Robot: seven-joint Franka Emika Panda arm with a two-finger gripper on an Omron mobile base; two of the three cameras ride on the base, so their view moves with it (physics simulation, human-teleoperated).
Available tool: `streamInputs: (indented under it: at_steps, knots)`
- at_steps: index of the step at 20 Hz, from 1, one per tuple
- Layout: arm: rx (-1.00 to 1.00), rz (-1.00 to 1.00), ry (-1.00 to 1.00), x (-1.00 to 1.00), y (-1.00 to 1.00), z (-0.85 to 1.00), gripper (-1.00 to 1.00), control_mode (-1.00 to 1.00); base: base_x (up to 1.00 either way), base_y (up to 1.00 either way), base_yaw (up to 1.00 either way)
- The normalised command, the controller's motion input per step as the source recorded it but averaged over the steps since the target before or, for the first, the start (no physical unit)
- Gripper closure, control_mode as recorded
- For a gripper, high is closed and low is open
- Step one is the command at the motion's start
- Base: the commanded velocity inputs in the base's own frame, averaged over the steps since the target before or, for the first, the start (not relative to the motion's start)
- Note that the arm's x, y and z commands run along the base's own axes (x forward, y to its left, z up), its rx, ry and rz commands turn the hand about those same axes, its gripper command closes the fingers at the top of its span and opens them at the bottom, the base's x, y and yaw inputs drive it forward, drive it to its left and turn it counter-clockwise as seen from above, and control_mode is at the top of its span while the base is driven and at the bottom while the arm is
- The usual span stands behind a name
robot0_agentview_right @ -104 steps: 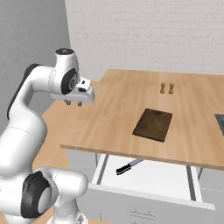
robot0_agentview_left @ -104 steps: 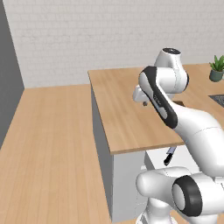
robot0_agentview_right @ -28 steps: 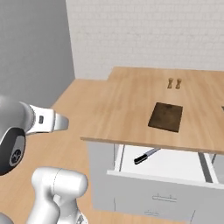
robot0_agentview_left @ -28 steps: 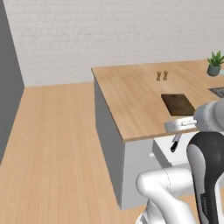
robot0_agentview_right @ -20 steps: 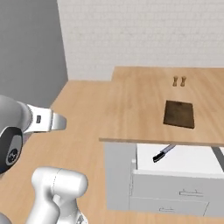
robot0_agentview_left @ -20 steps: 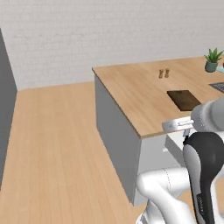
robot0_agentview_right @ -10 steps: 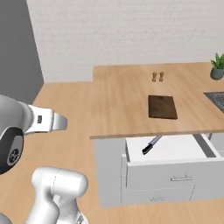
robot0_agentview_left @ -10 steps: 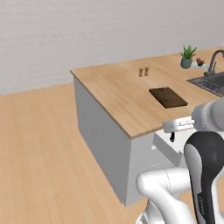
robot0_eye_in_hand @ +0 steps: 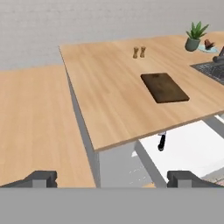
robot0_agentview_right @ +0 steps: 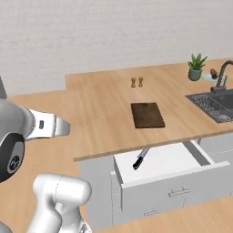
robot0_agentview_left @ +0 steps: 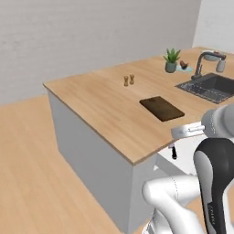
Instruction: Pick up the knife from the drawer and place it on the cutting board. Then place the meat from the plate to the cutting board.
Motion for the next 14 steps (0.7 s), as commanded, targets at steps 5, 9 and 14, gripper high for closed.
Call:
streamInputs:
  at_steps: [5,9,14]
  knots:
    - [0.0,0.0,0.0,0.0,0.0,0.0,-1.0,1.0,0.57,0.13,-0.35]
    - [0.0,0.0,0.0,0.0,0.0,0.0,-1.0,1.0,0.01,0.0,-0.39]
    - [0.0,0.0,0.0,0.0,0.0,0.0,-1.0,1.0,0.05,0.0,-0.38]
